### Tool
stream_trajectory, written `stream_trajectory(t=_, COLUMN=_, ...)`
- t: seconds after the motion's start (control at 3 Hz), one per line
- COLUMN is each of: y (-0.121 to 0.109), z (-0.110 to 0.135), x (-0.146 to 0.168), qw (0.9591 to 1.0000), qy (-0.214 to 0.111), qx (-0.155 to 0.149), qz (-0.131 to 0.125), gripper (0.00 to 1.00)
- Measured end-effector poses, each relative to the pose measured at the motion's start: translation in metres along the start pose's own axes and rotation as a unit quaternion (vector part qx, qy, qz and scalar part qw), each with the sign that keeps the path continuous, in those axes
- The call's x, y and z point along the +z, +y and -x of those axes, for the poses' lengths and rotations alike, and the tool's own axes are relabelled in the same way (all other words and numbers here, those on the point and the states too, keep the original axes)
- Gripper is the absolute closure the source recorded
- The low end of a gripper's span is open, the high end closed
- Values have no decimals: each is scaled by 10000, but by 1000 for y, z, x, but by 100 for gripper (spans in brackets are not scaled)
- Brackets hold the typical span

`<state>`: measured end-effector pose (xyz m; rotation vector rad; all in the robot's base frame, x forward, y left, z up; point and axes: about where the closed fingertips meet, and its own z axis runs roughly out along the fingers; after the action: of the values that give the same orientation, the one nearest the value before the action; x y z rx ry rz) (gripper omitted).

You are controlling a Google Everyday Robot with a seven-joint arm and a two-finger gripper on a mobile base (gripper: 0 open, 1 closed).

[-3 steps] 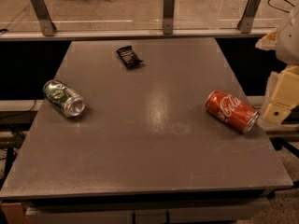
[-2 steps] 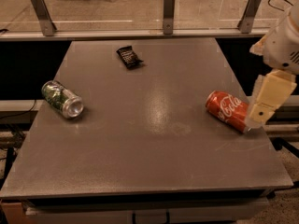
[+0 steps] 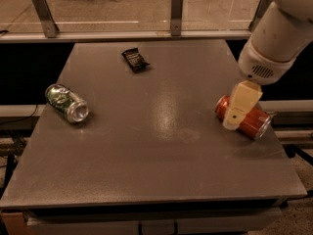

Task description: Place coke can upright

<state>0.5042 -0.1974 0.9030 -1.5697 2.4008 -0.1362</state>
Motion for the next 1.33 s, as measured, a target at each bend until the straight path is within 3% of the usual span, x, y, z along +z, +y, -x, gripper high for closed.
stream_trajectory(t=0.67, y=-12, z=-9, x=47, qw=9981, qy=461, qx=387, qz=-138, gripper=0)
stream_trajectory(t=1.0, y=-12, z=-13, x=59, qw=9971, qy=527, qx=544, qz=-104, gripper=18)
stream_trajectory(t=1.33, y=-13, z=-12, x=65, qw=9967, qy=492, qx=649, qz=-65, gripper=42)
